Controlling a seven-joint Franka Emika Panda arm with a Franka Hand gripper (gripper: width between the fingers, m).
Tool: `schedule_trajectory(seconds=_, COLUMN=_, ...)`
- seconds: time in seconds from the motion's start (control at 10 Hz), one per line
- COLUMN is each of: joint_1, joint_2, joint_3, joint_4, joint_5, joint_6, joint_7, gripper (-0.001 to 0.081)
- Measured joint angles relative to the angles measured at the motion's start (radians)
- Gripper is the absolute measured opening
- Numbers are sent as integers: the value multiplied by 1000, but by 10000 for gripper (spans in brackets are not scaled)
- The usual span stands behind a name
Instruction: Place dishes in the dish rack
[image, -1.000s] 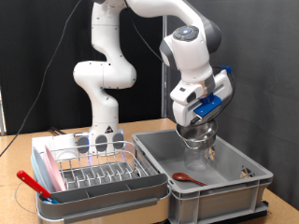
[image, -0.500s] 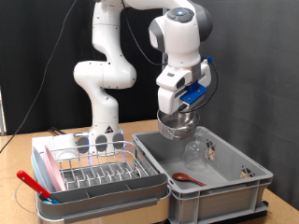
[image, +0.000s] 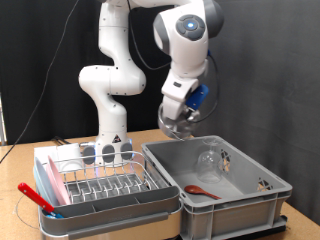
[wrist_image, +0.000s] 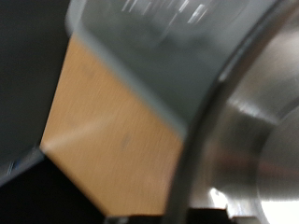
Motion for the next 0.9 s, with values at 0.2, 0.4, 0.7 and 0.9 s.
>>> schedule_trajectory(seconds=0.2, joint_1=-16, joint_2=-23, joint_3=-40, joint_4=3, joint_5=-67, joint_6=-126, joint_7=-61, gripper=34)
schedule_trajectory(seconds=0.4, joint_1=-42, joint_2=-26, joint_3=-70, joint_4=6, joint_5=-136, joint_6=-242, joint_7=-68, gripper=34)
schedule_trajectory(seconds=0.7, joint_1=-49, joint_2=-26, joint_3=-72, joint_4=3, joint_5=-158, joint_6=-254, joint_7=-83, gripper=34)
schedule_trajectory(seconds=0.9, joint_1=-50, joint_2=-24, joint_3=-73, joint_4=-14, joint_5=-229, joint_6=-263, joint_7=-117, gripper=31)
